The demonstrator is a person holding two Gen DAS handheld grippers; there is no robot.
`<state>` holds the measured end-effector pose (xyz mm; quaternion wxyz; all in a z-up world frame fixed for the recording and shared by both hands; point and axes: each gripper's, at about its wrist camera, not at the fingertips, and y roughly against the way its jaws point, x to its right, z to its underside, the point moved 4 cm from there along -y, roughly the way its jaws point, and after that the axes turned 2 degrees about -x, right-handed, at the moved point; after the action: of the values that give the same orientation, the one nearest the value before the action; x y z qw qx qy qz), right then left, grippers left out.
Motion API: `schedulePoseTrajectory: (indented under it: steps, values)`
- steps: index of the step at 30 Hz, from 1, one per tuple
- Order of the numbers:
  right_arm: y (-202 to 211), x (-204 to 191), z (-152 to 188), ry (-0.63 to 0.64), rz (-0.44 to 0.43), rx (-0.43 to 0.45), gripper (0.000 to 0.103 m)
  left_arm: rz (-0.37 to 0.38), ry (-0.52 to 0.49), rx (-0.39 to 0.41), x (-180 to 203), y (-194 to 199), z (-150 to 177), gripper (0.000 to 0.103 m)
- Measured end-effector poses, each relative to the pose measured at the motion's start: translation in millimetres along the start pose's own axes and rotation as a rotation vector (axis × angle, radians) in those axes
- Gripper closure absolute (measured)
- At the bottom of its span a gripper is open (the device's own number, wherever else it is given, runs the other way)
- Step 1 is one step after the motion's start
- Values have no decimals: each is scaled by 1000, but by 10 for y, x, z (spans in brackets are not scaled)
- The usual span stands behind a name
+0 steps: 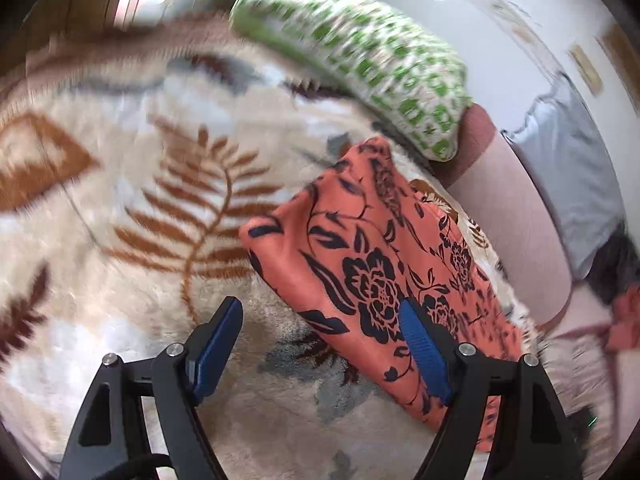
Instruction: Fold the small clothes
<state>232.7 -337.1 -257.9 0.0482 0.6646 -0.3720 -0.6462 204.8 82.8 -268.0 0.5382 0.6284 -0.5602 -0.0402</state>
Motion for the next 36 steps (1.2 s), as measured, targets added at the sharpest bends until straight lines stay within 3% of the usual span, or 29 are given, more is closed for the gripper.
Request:
schedulePoseTrajectory:
  steps: [4,6,7,8,10,12,13,14,20,22,24,30,31,32,33,34,36]
  values:
    - [8,25,226,-63,-78,-34,82,50,54,-32,32,-195,-71,22]
    - [42,67,316,-88,-81,-28,63,77,69,-32,59,-248,-111,22]
    - [72,96,340,-98,-83,-16,32,92,76,-32,77,-287,-137,23]
    - [72,96,340,-98,-83,-16,24,97,82,-28,76,-309,-162,23]
    - [216,215,335,-130,-86,43,24,107,98,-11,72,-345,-202,24]
    - [291,326,319,-169,-99,62,24,101,98,-1,76,-374,-230,33]
    - [307,397,313,-204,-99,58,25,83,91,1,68,-391,-240,44]
    - [322,486,315,-248,-103,58,26,73,90,2,58,-408,-249,46]
    - [305,700,279,-338,-65,79,38,81,117,6,-18,-350,-153,44]
    - [308,735,224,-351,-37,109,40,70,147,-15,-56,-375,-148,43]
    - [316,770,125,-374,0,193,40,73,168,-14,-70,-392,-180,42]
    - [209,603,-65,-284,62,267,39,75,154,-8,2,-477,-351,42]
    - [209,603,-65,-284,62,267,45,78,140,2,24,-476,-366,55]
    - [193,559,-84,-259,68,276,62,73,116,9,51,-481,-378,67]
    - [166,508,-108,-222,79,280,67,66,85,17,76,-481,-388,68]
    - [129,460,-128,-164,147,290,68,58,62,22,85,-480,-387,69]
    - [24,502,-152,-156,190,267,68,46,64,12,42,-505,-377,70]
